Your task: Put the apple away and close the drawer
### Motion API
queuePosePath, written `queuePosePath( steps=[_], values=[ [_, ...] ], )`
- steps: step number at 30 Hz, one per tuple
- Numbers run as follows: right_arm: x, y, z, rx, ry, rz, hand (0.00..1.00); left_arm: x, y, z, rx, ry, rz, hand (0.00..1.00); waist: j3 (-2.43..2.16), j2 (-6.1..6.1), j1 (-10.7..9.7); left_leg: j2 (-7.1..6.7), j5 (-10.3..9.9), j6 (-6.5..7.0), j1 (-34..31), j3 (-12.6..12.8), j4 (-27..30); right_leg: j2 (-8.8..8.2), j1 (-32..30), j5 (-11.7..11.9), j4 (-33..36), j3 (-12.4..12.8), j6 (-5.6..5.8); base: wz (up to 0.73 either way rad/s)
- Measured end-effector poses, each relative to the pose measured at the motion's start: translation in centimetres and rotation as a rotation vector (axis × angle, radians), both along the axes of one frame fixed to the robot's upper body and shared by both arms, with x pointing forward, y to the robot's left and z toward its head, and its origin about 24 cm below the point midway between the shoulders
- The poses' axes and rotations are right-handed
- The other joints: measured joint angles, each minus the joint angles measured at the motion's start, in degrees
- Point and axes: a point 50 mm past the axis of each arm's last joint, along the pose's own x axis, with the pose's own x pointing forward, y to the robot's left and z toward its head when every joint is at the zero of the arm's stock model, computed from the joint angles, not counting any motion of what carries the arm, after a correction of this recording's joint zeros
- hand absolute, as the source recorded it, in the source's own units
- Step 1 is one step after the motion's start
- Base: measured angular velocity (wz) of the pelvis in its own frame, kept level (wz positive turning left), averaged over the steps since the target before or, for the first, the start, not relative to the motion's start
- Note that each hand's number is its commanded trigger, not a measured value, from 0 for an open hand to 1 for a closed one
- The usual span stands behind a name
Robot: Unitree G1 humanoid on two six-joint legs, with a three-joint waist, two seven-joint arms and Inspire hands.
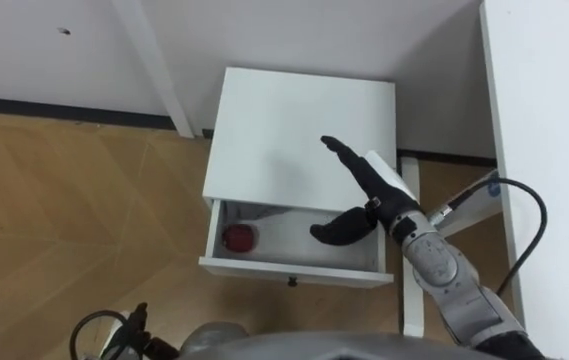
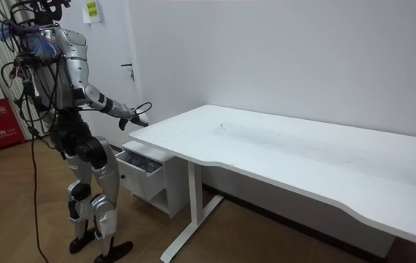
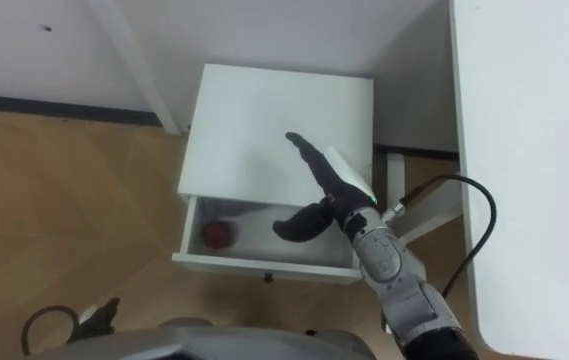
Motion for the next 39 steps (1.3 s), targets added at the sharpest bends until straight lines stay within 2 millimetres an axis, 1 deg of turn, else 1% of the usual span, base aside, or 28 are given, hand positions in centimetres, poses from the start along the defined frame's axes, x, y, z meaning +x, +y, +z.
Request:
queuePosePath(
  steps=[4,6,8,9,10,11,12,13,14,15,16,17,18,19,20,21,22,23,24,25,26,28,29,30,31,34,37,39],
  values=[
    [-0.2,-1.0,-0.6,0.043,0.016,-0.104,0.00,-0.3,0.0,0.0,0.000,0.002,0.019,0.00,-0.32,-0.09,-0.3,0.02,0.0,0.00,0.4,0.2,-0.1,-0.03,0.1,0.0,0.0,0.2,0.00,0.00],
    [-0.7,-2.3,-1.7,0.038,0.047,-0.218,0.00,-0.9,0.2,-0.1,0.004,0.006,0.069,0.00,-0.64,-0.08,-0.4,0.00,0.0,0.01,0.7,0.3,-0.1,-0.55,0.3,0.0,0.2,0.0,0.02,0.00],
    [-1.4,-3.8,-2.9,0.032,0.079,-0.338,0.00,-1.6,0.3,-0.1,0.016,0.012,0.107,0.00,-0.61,-0.02,-1.3,-0.20,0.0,0.08,1.0,0.5,0.1,-0.85,0.5,0.0,0.7,-0.6,0.10,0.05],
    [-2.3,-5.2,-3.8,0.026,0.121,-0.431,0.00,-2.0,0.3,-0.1,0.014,0.019,0.125,0.00,-0.53,0.23,-2.5,-0.45,-0.2,0.39,1.0,0.6,0.8,-1.54,-0.1,-0.5,3.3,-1.0,0.76,0.28],
    [-3.5,-7.0,-4.7,0.017,0.166,-0.542,0.00,-2.3,0.1,-0.2,0.009,0.028,0.129,0.00,-0.30,0.37,-4.2,-0.64,-0.5,1.24,0.8,2.4,1.2,-2.64,-2.5,-1.1,8.8,-1.3,1.81,0.29],
    [-4.2,-8.1,-5.1,0.005,0.185,-0.605,0.00,-2.3,0.0,-0.3,0.007,0.033,0.129,0.00,-0.44,1.33,-4.6,-0.79,-0.5,1.69,0.8,3.5,1.0,-3.40,-4.7,-1.3,13.8,-1.1,2.13,0.24],
    [-5.8,-10.0,-5.7,-0.013,0.227,-0.724,0.00,-2.2,0.2,-0.3,0.013,0.037,0.134,0.00,-0.42,1.30,-5.3,-1.90,-0.4,2.72,0.9,4.0,1.5,-5.80,-11.3,-0.5,26.7,-0.6,2.33,0.05],
    [-6.9,-11.3,-5.9,-0.064,0.230,-0.788,0.00,-2.3,0.5,-0.2,0.024,0.032,0.158,0.00,-0.38,1.24,-6.2,-2.68,-1.1,3.99,0.2,4.8,3.4,-8.38,-18.4,5.0,38.6,1.4,2.46,0.00],
    [-7.3,-11.9,-5.8,-0.079,0.225,-0.816,0.00,-2.3,0.6,-0.2,0.028,0.035,0.166,0.00,-0.26,1.65,-6.7,-2.12,-1.7,4.79,-0.2,4.7,5.0,-8.78,-22.2,9.9,44.0,2.8,2.74,-0.18],
    [-8.1,-13.0,-6.0,-0.068,0.232,-0.900,0.00,-2.4,0.8,-0.2,0.037,0.046,0.169,0.00,-0.10,3.48,-7.1,-0.58,-3.6,5.62,-1.3,5.7,8.0,-7.75,-30.0,17.9,55.5,6.1,2.57,-0.55],
    [-8.0,-13.7,-6.1,-0.050,0.238,-0.964,0.00,-2.3,1.2,-0.2,0.045,0.057,0.171,0.00,0.38,4.70,-6.8,0.99,-5.5,6.06,-2.9,6.4,11.7,-6.30,-38.0,13.7,74.4,8.1,1.32,-0.60],
    [-8.4,-14.0,-6.2,-0.047,0.248,-0.993,0.00,-2.3,1.3,-0.2,0.049,0.063,0.172,0.00,0.70,5.23,-7.1,2.00,-6.1,6.19,-3.9,6.3,13.3,-5.47,-41.6,11.1,83.0,8.1,0.44,-0.44],
    [-9.4,-14.6,-6.5,-0.054,0.286,-1.036,0.00,-2.2,1.4,-0.2,0.048,0.068,0.194,0.00,0.74,7.08,-7.8,3.79,-6.8,6.40,-5.0,6.1,15.0,-4.49,-47.0,6.8,95.3,7.6,0.26,-0.07],
    [-10.0,-14.8,-6.7,-0.065,0.312,-1.045,0.00,-1.9,1.5,-0.2,0.046,0.066,0.199,0.00,0.83,8.08,-7.8,4.33,-6.8,6.42,-5.4,6.1,15.3,-4.50,-48.9,5.5,98.5,7.6,0.33,-0.11],
    [-11.0,-14.9,-7.1,-0.094,0.364,-1.050,0.00,-1.9,1.7,-0.1,0.050,0.068,0.202,0.00,0.75,8.40,-7.8,4.70,-6.9,6.61,-5.8,6.3,15.8,-4.69,-51.2,3.6,100.4,8.5,0.76,-0.10],
    [-12.1,-14.8,-7.6,-0.122,0.423,-1.040,0.00,-2.1,1.9,-0.1,0.056,0.076,0.203,0.00,0.99,7.82,-8.0,4.43,-7.1,6.82,-5.8,6.3,16.1,-5.24,-50.4,2.3,96.8,9.6,1.39,-0.05],
    [-12.5,-14.6,-7.8,-0.128,0.453,-1.035,0.00,-2.3,2.0,-0.1,0.058,0.082,0.206,0.00,0.91,7.61,-8.1,4.01,-7.1,6.97,-5.8,6.3,16.1,-5.68,-48.7,2.2,93.1,10.0,1.64,0.08],
    [-13.1,-14.3,-8.2,-0.134,0.499,-1.034,0.00,-2.8,2.0,0.0,0.060,0.087,0.207,0.00,0.88,7.29,-8.1,3.05,-7.2,7.20,-5.7,6.2,16.0,-6.04,-43.5,2.1,81.9,10.7,2.25,0.19],
    [-13.6,-13.9,-8.4,-0.131,0.532,-1.030,0.00,-3.3,2.1,0.0,0.064,0.090,0.209,0.00,0.91,6.11,-8.3,1.31,-7.4,7.11,-5.7,5.6,15.9,-6.81,-36.2,2.2,68.1,10.8,3.04,0.32],
    [-14.2,-13.5,-8.8,-0.125,0.573,-1.029,0.00,-3.9,2.4,0.1,0.073,0.103,0.213,0.00,0.74,4.32,-8.4,-0.57,-7.4,7.35,-5.4,5.1,15.6,-7.81,-27.8,2.0,53.6,10.1,3.51,0.36],
    [-14.6,-13.4,-8.9,-0.124,0.592,-1.029,0.00,-4.2,2.4,0.1,0.076,0.110,0.216,0.00,0.67,3.70,-8.2,-1.19,-7.3,7.52,-5.2,4.8,15.3,-7.76,-23.6,1.8,46.7,9.6,3.73,0.32],
    [-15.5,-13.2,-9.1,-0.100,0.632,-1.041,0.00,-4.6,2.4,0.2,0.077,0.110,0.218,0.00,0.26,1.70,-6.0,-2.43,-5.7,7.86,-4.2,5.1,12.5,-5.98,-11.0,-0.2,25.8,7.4,4.29,0.08],
    [-15.4,-13.2,-9.2,-0.088,0.635,-1.048,0.00,-4.5,2.3,0.2,0.076,0.106,0.219,0.00,0.06,1.27,-5.1,-2.58,-5.1,7.61,-3.7,5.2,11.3,-5.50,-8.6,-0.6,20.9,7.1,4.42,-0.13],
    [-15.3,-12.8,-9.4,-0.071,0.645,-1.040,0.00,-4.4,2.4,0.3,0.080,0.098,0.221,0.00,-0.16,0.53,-4.3,-2.85,-3.9,7.17,-2.6,5.3,8.5,-4.92,-4.9,-0.4,13.1,6.2,4.43,-0.07],
    [-15.3,-12.2,-9.7,-0.050,0.670,-1.029,0.00,-4.4,2.7,0.4,0.095,0.090,0.233,0.00,-0.25,-0.64,-4.5,-3.08,-2.9,6.76,-1.5,5.3,6.3,-4.51,-1.7,-0.1,7.2,4.9,4.38,0.00],
    [-14.8,-11.0,-10.2,0.012,0.711,-0.993,0.00,-4.8,2.9,0.4,0.107,0.092,0.261,0.00,-0.40,-2.33,-4.3,-2.80,-2.6,5.51,0.5,5.0,4.5,-3.42,3.2,0.7,0.0,3.3,4.47,-0.01],
    [-14.9,-10.7,-10.3,0.036,0.725,-0.983,0.00,-4.2,2.3,0.3,0.086,0.074,0.258,0.00,-0.45,-2.21,-4.3,-2.25,-2.9,4.82,1.4,4.8,4.5,-2.69,4.3,0.7,-1.0,2.9,4.40,0.01],
    [-15.1,-10.6,-10.4,0.057,0.752,-0.978,0.00,-3.8,1.9,0.1,0.073,0.063,0.260,0.00,-0.39,-1.67,-4.3,-1.98,-2.9,4.42,1.9,4.8,3.8,-2.38,4.4,0.7,-1.1,2.5,4.35,-0.03]
  ],
)
